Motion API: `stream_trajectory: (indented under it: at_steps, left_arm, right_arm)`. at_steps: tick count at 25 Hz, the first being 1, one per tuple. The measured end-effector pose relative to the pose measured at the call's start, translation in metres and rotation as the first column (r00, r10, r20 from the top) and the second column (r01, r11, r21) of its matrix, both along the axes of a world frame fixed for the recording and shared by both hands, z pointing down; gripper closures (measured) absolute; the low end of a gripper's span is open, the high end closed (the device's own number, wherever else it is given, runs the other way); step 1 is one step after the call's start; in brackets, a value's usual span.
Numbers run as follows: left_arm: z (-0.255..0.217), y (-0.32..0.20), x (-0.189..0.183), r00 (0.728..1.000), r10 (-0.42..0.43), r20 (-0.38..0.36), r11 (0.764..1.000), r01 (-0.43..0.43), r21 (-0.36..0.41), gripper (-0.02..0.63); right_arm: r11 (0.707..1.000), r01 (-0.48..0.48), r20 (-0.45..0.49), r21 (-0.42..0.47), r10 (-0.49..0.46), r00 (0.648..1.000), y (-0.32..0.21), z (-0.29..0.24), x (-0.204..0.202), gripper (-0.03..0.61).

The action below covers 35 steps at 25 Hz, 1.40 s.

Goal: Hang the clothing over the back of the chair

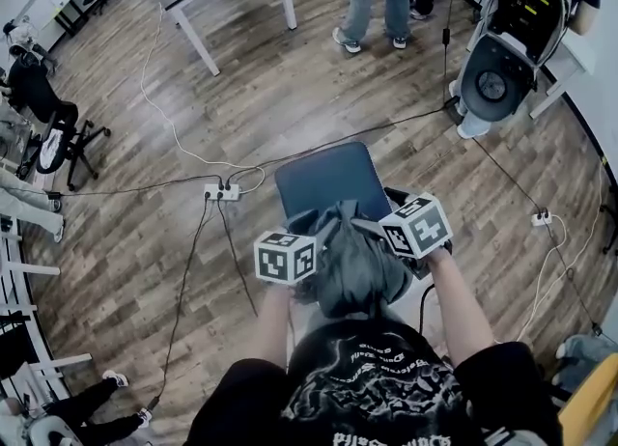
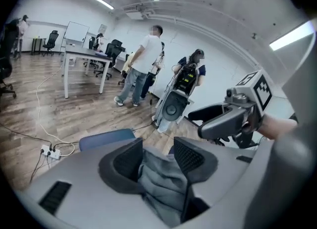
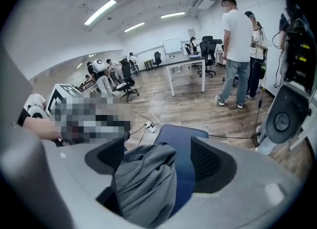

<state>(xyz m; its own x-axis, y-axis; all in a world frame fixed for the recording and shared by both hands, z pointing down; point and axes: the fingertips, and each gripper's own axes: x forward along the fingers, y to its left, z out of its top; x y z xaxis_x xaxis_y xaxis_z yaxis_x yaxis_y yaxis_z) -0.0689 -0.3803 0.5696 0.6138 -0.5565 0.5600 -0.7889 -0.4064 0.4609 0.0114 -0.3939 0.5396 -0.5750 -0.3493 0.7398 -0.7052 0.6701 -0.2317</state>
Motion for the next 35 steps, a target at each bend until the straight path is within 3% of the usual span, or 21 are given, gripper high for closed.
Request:
stream_trajectory:
  at_steps: [4, 9, 12, 15, 19, 23, 27, 32, 35]
  left_arm:
    - [-0.043, 0.007, 0.003, 0.999, -0.018, -0.043, 0.992, 0.023, 0.124, 0.423]
    - [-0.081, 0.016, 0.003, 0.994, -0.051, -0.094, 0.974, 0.070, 0.217, 0.423]
    - [-0.110, 0.025, 0.008, 0.988, -0.047, -0.146, 0.953, 0.088, 0.290, 0.425]
    - [-0.135, 0.036, 0.009, 0.974, -0.068, -0.216, 0.923, 0.144, 0.356, 0.425]
    - [-0.143, 0.056, 0.010, 0.985, -0.097, -0.141, 0.888, 0.150, 0.434, 0.425]
    - [-0.141, 0.074, 0.004, 0.984, -0.142, -0.109, 0.871, 0.177, 0.458, 0.425]
    - [-0.128, 0.088, -0.001, 0.982, -0.175, -0.066, 0.867, 0.186, 0.463, 0.435]
    - [-0.117, 0.096, 0.000, 0.960, -0.219, -0.176, 0.874, 0.273, 0.401, 0.472]
    - [-0.105, 0.097, 0.001, 0.961, -0.242, -0.131, 0.877, 0.274, 0.394, 0.583]
  right_arm:
    - [0.989, -0.051, 0.036, 0.139, 0.047, 0.998, 0.004, -0.020, 0.006, 0.164]
    - [0.963, -0.087, 0.072, 0.255, 0.071, 0.995, 0.015, -0.041, 0.015, 0.186]
    - [0.940, -0.132, 0.119, 0.315, 0.099, 0.988, 0.017, -0.061, 0.023, 0.235]
    - [0.934, -0.112, 0.157, 0.339, 0.061, 0.986, 0.029, -0.075, 0.019, 0.239]
    - [0.886, -0.146, 0.187, 0.440, 0.069, 0.980, 0.046, -0.093, 0.017, 0.255]
    - [0.843, -0.210, 0.221, 0.494, 0.112, 0.969, 0.057, -0.099, 0.016, 0.328]
    - [0.810, -0.269, 0.226, 0.521, 0.173, 0.959, 0.068, -0.093, 0.021, 0.342]
    - [0.811, -0.303, 0.245, 0.501, 0.203, 0.948, 0.088, -0.082, 0.022, 0.379]
    - [0.801, -0.357, 0.258, 0.481, 0.260, 0.930, 0.092, -0.072, 0.026, 0.422]
